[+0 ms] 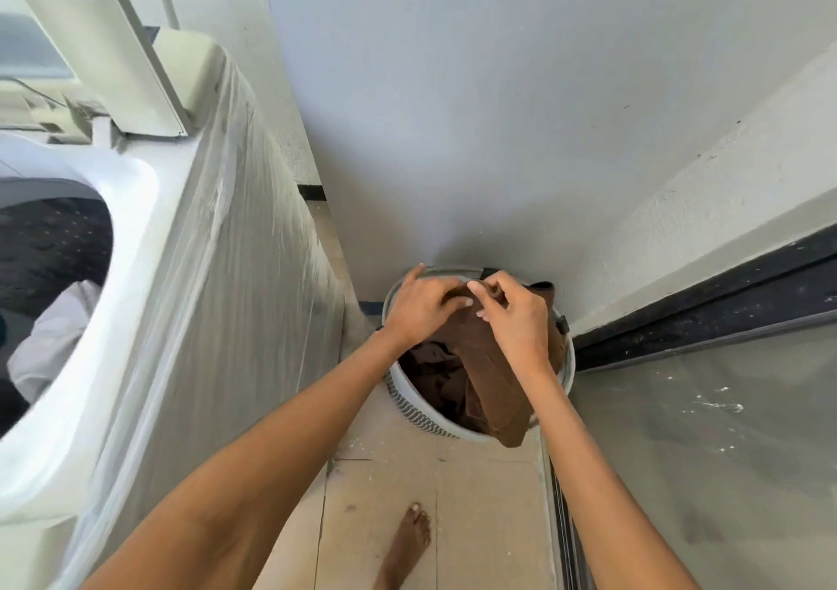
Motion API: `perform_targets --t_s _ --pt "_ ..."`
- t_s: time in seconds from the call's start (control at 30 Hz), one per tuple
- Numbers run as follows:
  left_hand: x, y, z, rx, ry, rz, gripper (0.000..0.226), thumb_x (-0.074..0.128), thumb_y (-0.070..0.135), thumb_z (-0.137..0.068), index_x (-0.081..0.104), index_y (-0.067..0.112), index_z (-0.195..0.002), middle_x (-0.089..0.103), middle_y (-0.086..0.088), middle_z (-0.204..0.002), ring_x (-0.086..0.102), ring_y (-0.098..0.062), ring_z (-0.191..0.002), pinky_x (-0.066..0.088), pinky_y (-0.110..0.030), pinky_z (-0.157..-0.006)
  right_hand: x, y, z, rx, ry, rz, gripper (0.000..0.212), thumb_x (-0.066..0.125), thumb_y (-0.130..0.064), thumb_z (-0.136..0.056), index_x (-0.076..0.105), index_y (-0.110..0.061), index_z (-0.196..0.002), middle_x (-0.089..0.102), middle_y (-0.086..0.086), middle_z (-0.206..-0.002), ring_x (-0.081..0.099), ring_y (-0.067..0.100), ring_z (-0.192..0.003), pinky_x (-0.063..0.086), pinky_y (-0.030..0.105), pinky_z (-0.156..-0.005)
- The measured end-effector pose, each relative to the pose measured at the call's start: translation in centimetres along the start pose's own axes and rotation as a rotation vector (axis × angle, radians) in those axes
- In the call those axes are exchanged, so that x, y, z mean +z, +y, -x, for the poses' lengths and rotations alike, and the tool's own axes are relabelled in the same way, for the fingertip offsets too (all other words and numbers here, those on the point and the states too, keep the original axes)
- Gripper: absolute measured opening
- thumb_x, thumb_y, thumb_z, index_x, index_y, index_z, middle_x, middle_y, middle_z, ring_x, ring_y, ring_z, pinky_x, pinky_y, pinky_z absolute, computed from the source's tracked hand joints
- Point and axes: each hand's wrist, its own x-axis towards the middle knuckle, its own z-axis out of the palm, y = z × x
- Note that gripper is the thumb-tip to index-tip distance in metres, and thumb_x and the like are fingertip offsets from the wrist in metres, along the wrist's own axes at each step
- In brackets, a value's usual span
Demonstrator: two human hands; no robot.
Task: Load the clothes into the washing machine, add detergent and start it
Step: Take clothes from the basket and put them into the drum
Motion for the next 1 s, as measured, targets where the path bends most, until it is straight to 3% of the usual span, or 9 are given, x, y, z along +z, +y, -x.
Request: perform_targets --t_s 0.2,0.33,0.43,0.53,0.67,0.73,0.87,0.93,1.0 --pt "-6.0 1.4 -0.8 -0.228 -0.014 0.276 0.017 0.067 0.027 -0.085 0.068 0.023 -0.101 0.071 0.003 -0.102 0.063 -0.017 -0.106 0.04 -0.035 -0.097 -5.1 -7.5 -2.5 -0.103 0.059 -0.127 0.025 0.062 -0.031 -0.089 0.058 -0.008 -0.079 0.061 0.002 -0.062 0.064 -0.003 -0.054 0.048 0.029 -0.05" --pt "-7.5 2.8 -1.1 -0.205 -0.121 0.111 0.031 0.059 0.027 -0.09 0.057 0.024 -0.121 0.063 -0.005 -0.107 0.056 -0.025 -0.112 0.037 -0.043 -0.096 -9.2 -11.8 -2.7 -0.167 0.108 -0.236 0.017 0.063 -0.027 -0.089 0.057 -0.017 -0.077 0.059 -0.012 -0.057 0.065 0.003 -0.051 0.047 0.015 -0.047" --pt "-8.5 4.2 -1.1 -0.199 -0.046 0.152 0.033 0.057 0.044 -0.09 0.058 0.026 -0.118 0.053 -0.006 -0.107 0.049 -0.026 -0.11 0.035 -0.042 -0.092 -13.0 -13.7 -2.1 -0.21 0.184 -0.358 0.014 0.062 -0.029 -0.088 0.058 -0.023 -0.075 0.063 -0.01 -0.059 0.066 0.011 -0.05 0.049 0.017 -0.046" --pt "-9.7 5.2 -1.3 -0.184 -0.175 0.303 0.038 0.065 0.048 -0.083 0.061 0.029 -0.115 0.051 -0.006 -0.123 0.043 -0.024 -0.121 0.035 -0.041 -0.102 -16.3 -14.4 -1.6 -0.217 0.294 -0.468 0.02 0.059 -0.021 -0.092 0.055 -0.015 -0.073 0.059 0.002 -0.059 0.062 0.013 -0.046 0.05 0.02 -0.044" --pt "-12.8 7.2 -1.0 -0.075 -0.289 0.521 0.021 0.076 0.019 -0.079 0.056 0.02 -0.08 0.057 0.005 -0.086 0.056 -0.014 -0.092 0.041 -0.024 -0.081 -19.3 -15.8 -1.1 -0.223 0.332 -0.514 0.027 0.058 -0.025 -0.091 0.051 -0.015 -0.067 0.05 -0.009 -0.054 0.054 0.008 -0.046 0.049 0.021 -0.041" --pt "-14.9 8.3 -0.6 -0.097 -0.313 0.601 0.017 0.073 0.02 -0.082 0.058 0.019 -0.089 0.059 0.005 -0.086 0.06 -0.005 -0.081 0.044 -0.021 -0.076 -20.3 -16.8 -0.7 -0.217 0.329 -0.556 0.028 0.059 -0.035 -0.086 0.051 -0.017 -0.065 0.048 -0.005 -0.055 0.052 0.009 -0.047 0.049 0.021 -0.041" --pt "-17.2 10.5 -0.3 -0.054 -0.405 0.447 0.046 0.07 0.037 -0.083 0.056 0.016 -0.121 0.06 -0.004 -0.109 0.057 -0.018 -0.101 0.046 -0.031 -0.089 -21.3 -20.0 -0.1 -0.231 0.288 -0.558 0.031 0.058 -0.037 -0.085 0.048 -0.014 -0.066 0.044 0.006 -0.059 0.05 0.012 -0.052 0.047 0.021 -0.041" --pt "-17.6 11.7 0.0 -0.016 -0.31 0.469 0.037 0.071 0.032 -0.083 0.062 0.003 -0.104 0.059 -0.01 -0.091 0.055 -0.015 -0.088 0.041 -0.03 -0.086 -22.0 -22.0 0.1 -0.243 0.296 -0.571 0.028 0.058 -0.029 -0.088 0.047 -0.015 -0.065 0.046 -0.003 -0.056 0.051 0.012 -0.051 0.046 0.021 -0.039" --pt "-18.5 12.7 0.3 -0.025 -0.269 0.547 0.024 0.067 0.034 -0.086 0.065 0.011 -0.09 0.058 0.001 -0.084 0.056 -0.012 -0.085 0.042 -0.028 -0.084 -23.2 -23.6 0.0 -0.258 0.333 -0.618 0.028 0.057 -0.023 -0.088 0.046 -0.016 -0.063 0.044 -0.005 -0.055 0.048 0.012 -0.05 0.043 0.021 -0.038"
